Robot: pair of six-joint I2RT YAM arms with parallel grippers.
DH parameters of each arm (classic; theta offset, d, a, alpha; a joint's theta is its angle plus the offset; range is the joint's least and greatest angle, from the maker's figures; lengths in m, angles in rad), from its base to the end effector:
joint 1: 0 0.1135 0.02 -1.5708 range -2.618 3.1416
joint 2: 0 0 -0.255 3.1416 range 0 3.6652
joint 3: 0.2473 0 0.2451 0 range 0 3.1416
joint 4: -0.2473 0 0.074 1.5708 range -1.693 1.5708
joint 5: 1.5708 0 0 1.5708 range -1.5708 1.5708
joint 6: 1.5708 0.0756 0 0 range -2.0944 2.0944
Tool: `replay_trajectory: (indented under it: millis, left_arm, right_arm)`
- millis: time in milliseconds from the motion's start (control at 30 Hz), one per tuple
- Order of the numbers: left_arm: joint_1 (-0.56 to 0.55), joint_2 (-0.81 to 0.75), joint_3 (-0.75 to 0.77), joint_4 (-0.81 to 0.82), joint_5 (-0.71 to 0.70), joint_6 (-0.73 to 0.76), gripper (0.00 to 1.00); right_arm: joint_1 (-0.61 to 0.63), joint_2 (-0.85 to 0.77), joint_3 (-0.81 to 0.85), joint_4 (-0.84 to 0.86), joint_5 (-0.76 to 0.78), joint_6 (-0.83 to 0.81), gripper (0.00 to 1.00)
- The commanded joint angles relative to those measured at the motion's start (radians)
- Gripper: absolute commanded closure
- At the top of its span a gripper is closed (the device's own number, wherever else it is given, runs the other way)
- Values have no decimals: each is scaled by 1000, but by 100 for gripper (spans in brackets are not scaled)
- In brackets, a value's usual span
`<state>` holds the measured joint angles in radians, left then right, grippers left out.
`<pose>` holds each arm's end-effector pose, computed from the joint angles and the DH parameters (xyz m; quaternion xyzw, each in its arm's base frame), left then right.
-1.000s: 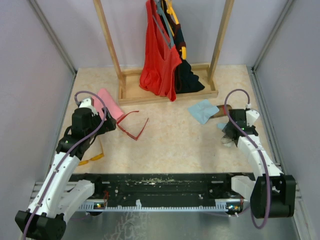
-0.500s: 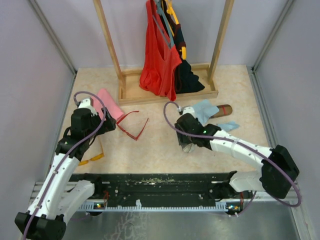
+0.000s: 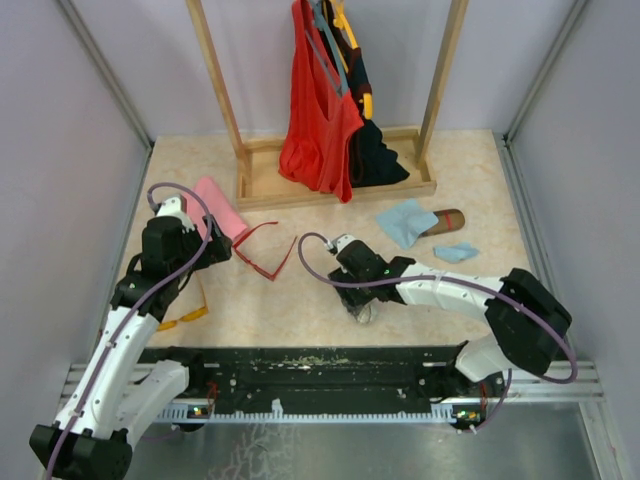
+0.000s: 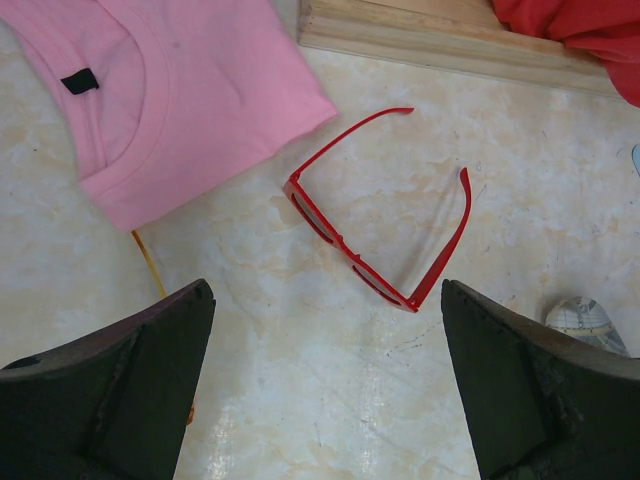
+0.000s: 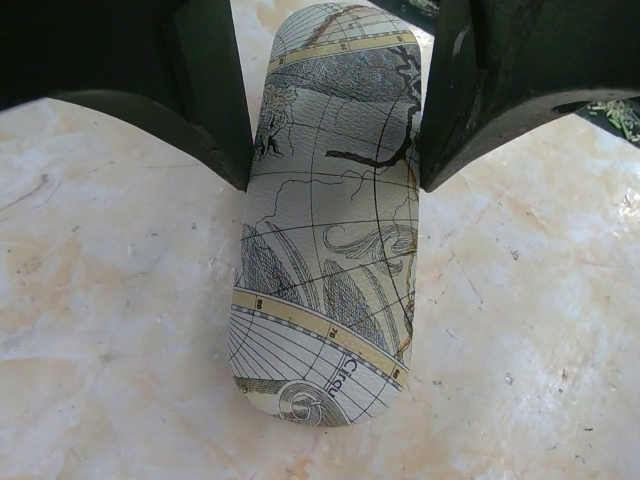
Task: Organize the sunglasses
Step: Adjust the sunglasses case at the center of the board.
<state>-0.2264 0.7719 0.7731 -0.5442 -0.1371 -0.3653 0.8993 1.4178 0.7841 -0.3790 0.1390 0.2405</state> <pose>0.1995 -0.0353 0.2747 -0.0939 0.8644 -0.0859 0.4865 0.1868 0.2182 0.1469 -0.2921 0.9136 0.0920 0.2674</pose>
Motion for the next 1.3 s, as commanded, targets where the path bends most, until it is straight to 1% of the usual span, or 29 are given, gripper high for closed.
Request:
replay_trajectory:
  millis: [0, 67, 167, 267, 333, 467, 600, 700, 833, 967, 1067, 1200, 1267]
  left_arm:
    - [6, -5, -12, 21, 3, 8, 0]
    - [6, -4, -12, 21, 4, 10, 0]
    - [6, -4, -11, 21, 4, 11, 0]
    - [6, -3, -11, 22, 4, 11, 0]
    - [6, -3, -11, 22, 4, 10, 0]
    - [6, -3, -11, 21, 2, 11, 0]
    - [6, -1, -12, 22, 4, 11, 0]
    - [6, -2, -11, 21, 5, 12, 0]
    - [6, -2, -12, 21, 7, 11, 0]
    - [6, -1, -12, 21, 7, 12, 0]
    - [6, -1, -12, 22, 7, 11, 0]
    - [6, -1, -12, 22, 8, 11, 0]
    - [6, -1, -11, 21, 10, 11, 0]
  right_arm:
    - [6, 21, -1, 73, -15, -33, 54]
    - [7, 25, -5, 74, -4, -33, 45]
    - [8, 15, -11, 81, 8, -32, 27]
    - [8, -7, -8, 81, 11, -32, 17]
    - [7, -27, -3, 82, 8, -30, 14]
    - [4, -51, 22, 68, 2, -9, 12]
    - [-27, -5, 82, -15, -7, 25, 12]
    - [-31, 35, 103, -39, -13, 34, 13]
    - [-37, 74, 106, -44, -23, 41, 16]
    - [-40, 100, 110, -44, -34, 42, 23]
    - [-41, 103, 112, -38, -40, 43, 25]
    - [-40, 89, 112, -29, -51, 49, 24]
    - [-41, 79, 118, -39, -39, 71, 17]
